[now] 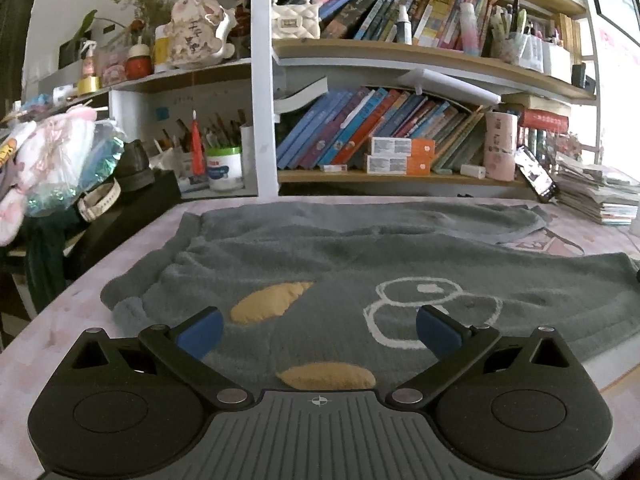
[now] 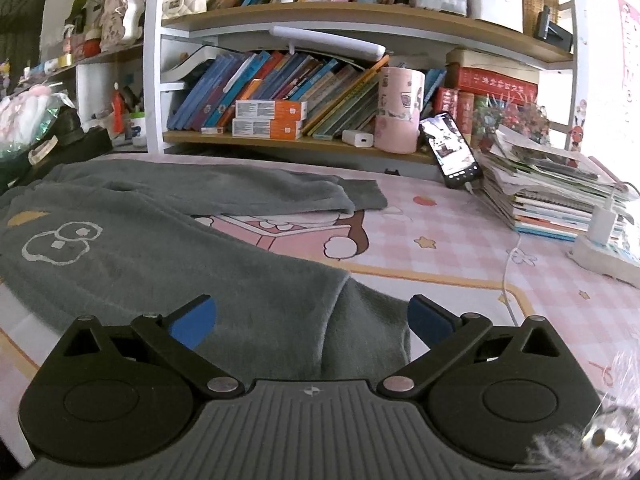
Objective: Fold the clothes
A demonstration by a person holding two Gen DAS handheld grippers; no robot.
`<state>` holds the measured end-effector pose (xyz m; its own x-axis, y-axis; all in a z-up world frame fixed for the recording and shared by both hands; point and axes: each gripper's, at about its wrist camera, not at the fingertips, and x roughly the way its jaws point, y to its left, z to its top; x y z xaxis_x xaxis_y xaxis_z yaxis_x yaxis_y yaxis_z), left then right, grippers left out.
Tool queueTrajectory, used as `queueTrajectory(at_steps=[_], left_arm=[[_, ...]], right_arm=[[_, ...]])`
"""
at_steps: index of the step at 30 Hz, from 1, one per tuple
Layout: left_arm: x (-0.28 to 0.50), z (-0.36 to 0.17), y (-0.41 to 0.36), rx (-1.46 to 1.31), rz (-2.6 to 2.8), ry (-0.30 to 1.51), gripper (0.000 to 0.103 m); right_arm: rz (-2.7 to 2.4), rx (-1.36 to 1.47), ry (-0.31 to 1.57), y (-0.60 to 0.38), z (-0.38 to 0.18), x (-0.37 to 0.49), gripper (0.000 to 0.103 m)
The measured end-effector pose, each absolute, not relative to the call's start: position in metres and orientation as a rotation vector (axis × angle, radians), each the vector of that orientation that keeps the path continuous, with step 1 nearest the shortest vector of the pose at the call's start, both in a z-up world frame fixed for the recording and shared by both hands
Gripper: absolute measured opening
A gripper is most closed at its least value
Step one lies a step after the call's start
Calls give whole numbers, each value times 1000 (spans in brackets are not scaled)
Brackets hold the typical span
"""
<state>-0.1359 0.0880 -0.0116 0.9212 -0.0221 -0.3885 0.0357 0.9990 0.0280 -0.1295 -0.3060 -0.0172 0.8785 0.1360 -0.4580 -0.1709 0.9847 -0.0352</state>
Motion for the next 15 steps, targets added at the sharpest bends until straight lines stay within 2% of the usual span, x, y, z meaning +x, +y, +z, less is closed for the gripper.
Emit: queueTrajectory(at_steps=[15], left_arm=[[-106, -6, 92, 49, -17, 392, 103]], right_arm=[[232, -152, 504, -287, -16, -92, 103]])
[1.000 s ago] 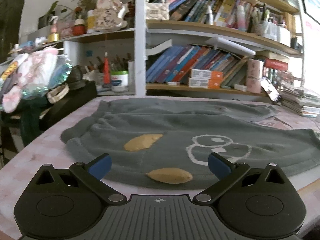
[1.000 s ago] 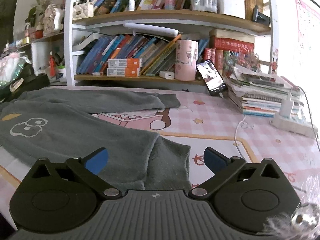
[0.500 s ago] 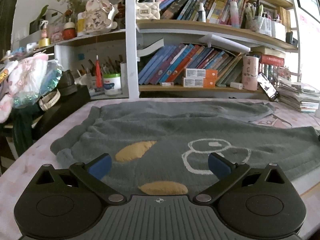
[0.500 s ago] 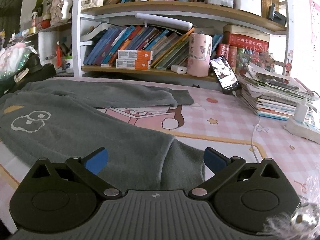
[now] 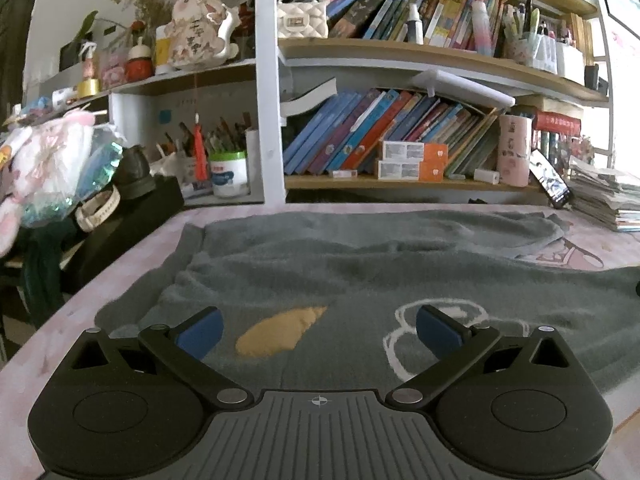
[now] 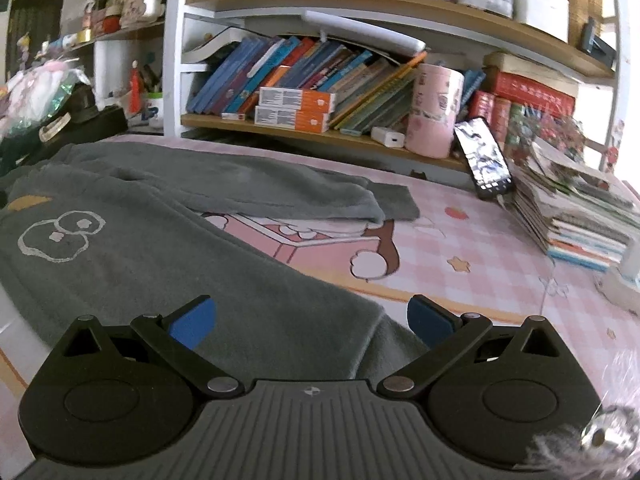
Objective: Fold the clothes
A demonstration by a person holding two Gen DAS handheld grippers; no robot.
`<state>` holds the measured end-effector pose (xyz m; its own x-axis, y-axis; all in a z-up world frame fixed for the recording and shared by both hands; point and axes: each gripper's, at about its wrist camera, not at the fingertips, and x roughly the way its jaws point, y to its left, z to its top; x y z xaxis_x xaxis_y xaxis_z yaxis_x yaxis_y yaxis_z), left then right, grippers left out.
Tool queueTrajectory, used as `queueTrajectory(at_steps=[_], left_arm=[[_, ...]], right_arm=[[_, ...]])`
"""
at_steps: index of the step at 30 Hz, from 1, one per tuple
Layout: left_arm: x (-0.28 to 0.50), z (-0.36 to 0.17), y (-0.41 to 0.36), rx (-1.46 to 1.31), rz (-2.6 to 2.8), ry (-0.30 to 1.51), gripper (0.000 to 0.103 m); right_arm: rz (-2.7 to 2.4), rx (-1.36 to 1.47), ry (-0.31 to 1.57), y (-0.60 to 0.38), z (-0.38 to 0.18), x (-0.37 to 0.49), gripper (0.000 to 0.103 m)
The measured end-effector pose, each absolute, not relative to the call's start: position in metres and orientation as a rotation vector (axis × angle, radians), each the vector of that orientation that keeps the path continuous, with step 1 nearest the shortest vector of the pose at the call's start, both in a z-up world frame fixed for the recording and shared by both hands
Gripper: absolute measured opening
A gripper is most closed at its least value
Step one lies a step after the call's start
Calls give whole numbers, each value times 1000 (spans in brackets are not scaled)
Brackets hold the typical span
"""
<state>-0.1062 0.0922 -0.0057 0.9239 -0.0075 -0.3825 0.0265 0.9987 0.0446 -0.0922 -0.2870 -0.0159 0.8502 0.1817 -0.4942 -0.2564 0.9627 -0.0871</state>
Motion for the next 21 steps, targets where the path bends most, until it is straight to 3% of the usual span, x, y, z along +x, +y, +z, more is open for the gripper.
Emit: queueTrajectory(at_steps=[21], left_arm=[[-39, 13, 86, 155, -145, 511, 103]], right_arm=[[319, -174, 606, -314, 16, -11, 103]])
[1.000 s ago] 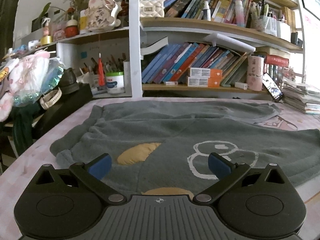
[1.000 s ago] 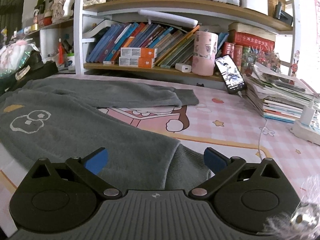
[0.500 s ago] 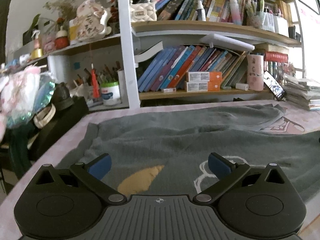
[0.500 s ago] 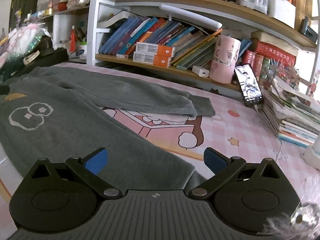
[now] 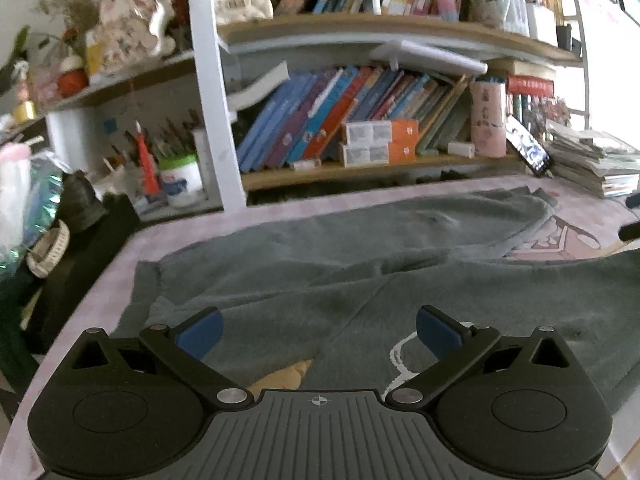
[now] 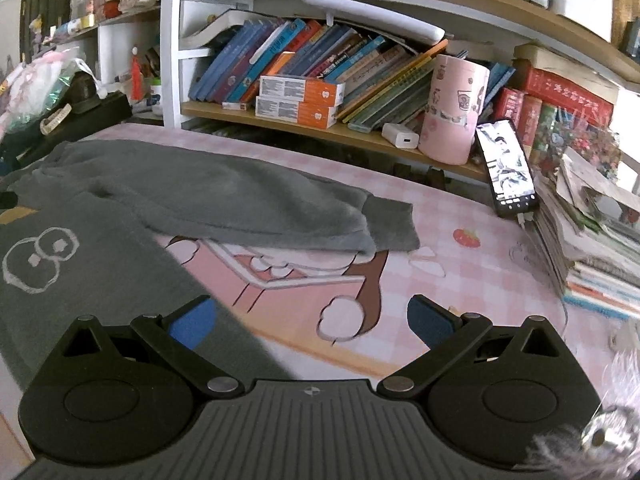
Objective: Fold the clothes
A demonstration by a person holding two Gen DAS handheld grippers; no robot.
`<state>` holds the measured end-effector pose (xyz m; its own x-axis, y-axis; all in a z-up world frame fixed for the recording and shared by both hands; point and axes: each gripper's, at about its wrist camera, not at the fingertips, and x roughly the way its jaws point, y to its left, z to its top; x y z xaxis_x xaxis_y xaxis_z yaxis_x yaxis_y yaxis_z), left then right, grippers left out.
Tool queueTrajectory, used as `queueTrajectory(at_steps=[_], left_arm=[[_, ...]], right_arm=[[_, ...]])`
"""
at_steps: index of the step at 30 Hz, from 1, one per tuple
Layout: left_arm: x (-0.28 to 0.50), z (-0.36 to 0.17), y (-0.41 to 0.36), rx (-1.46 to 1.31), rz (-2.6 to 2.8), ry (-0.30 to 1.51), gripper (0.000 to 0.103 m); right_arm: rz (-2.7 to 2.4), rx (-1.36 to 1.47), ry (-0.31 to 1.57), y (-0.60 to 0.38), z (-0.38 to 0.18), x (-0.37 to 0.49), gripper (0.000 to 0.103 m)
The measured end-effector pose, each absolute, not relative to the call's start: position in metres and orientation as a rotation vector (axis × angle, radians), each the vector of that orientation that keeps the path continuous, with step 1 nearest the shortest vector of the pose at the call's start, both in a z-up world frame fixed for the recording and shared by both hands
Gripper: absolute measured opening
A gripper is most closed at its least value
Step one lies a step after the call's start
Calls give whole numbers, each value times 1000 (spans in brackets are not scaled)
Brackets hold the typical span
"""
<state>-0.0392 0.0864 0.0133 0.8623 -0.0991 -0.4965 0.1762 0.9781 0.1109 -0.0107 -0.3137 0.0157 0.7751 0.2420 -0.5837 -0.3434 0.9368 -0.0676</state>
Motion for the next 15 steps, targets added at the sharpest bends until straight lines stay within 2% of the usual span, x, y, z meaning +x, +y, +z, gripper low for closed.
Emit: queueTrajectory(at_steps=[12, 15], left_arm=[[43, 31, 103, 261, -112, 582, 103], [68, 29, 112, 260, -89, 631, 103]], right_arm=[[373, -288, 665, -320, 28, 93, 103], [376, -270, 701, -325, 24, 124, 100]])
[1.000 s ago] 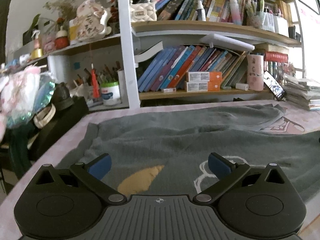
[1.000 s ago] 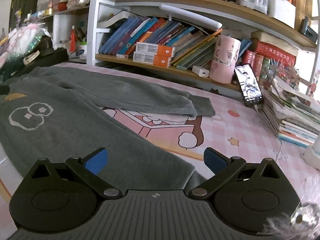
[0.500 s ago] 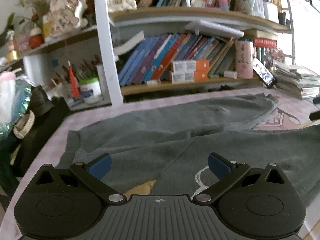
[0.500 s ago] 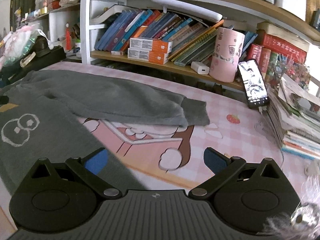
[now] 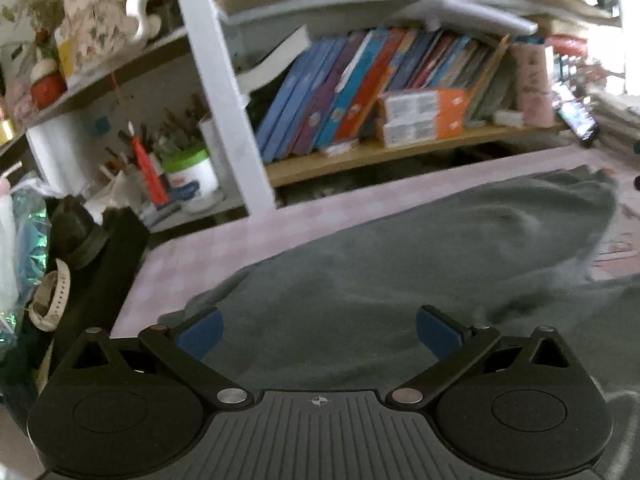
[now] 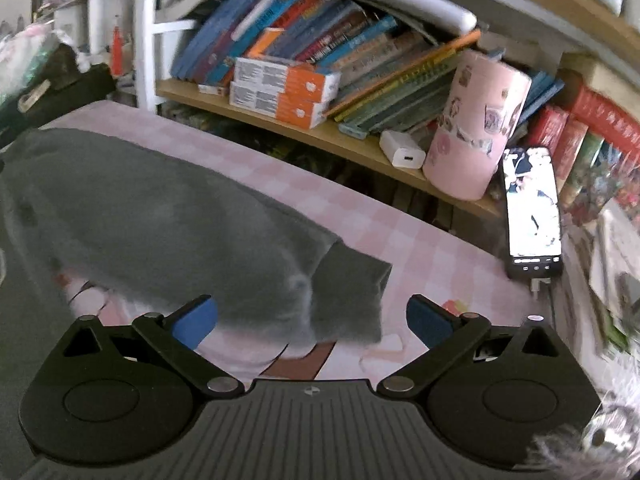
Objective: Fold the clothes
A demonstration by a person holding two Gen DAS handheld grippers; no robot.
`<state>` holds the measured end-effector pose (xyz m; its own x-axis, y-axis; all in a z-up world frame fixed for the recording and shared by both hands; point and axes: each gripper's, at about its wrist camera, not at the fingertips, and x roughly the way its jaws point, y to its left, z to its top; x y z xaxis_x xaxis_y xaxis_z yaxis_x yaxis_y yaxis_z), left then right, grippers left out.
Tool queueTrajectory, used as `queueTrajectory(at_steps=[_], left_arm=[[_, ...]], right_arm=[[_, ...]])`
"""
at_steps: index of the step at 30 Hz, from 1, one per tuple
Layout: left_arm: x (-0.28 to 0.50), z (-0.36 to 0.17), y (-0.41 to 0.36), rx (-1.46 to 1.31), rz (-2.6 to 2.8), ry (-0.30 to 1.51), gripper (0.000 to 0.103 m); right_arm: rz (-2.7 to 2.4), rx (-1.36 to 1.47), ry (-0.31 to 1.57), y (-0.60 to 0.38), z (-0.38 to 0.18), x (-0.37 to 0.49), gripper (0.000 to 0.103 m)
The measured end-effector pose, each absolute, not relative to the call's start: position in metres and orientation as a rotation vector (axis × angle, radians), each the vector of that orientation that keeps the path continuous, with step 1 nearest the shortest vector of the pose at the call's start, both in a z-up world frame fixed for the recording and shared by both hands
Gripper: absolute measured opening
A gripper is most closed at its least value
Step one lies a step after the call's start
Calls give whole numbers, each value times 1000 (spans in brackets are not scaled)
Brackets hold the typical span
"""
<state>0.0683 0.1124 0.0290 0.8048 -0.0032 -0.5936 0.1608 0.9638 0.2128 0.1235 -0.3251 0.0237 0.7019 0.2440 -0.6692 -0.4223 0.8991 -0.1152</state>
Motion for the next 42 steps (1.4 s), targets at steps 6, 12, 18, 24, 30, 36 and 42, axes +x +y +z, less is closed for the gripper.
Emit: queueTrajectory(at_steps=[6, 12, 18, 24, 30, 36, 42], left_arm=[[104, 19, 133, 258, -108, 643, 103], [126, 13, 138, 251, -168, 586, 103], [152, 11, 132, 295, -217, 549, 103], [173, 5, 131, 340, -229, 551, 103], [186, -8, 135, 410, -214, 620, 103], [192, -3, 139, 385, -239, 622, 102], [209, 5, 138, 361, -271, 628, 90]], right_arm=[[371, -217, 732, -336, 15, 173, 73], [348, -209, 734, -336, 3, 206, 71], [384, -248, 717, -326, -5, 229, 71], [389, -271, 747, -314, -22, 239, 71], [395, -189, 764, -323, -28, 243, 72], [398, -170, 762, -323, -28, 242, 71], [426, -171, 756, -319, -29, 242, 69]])
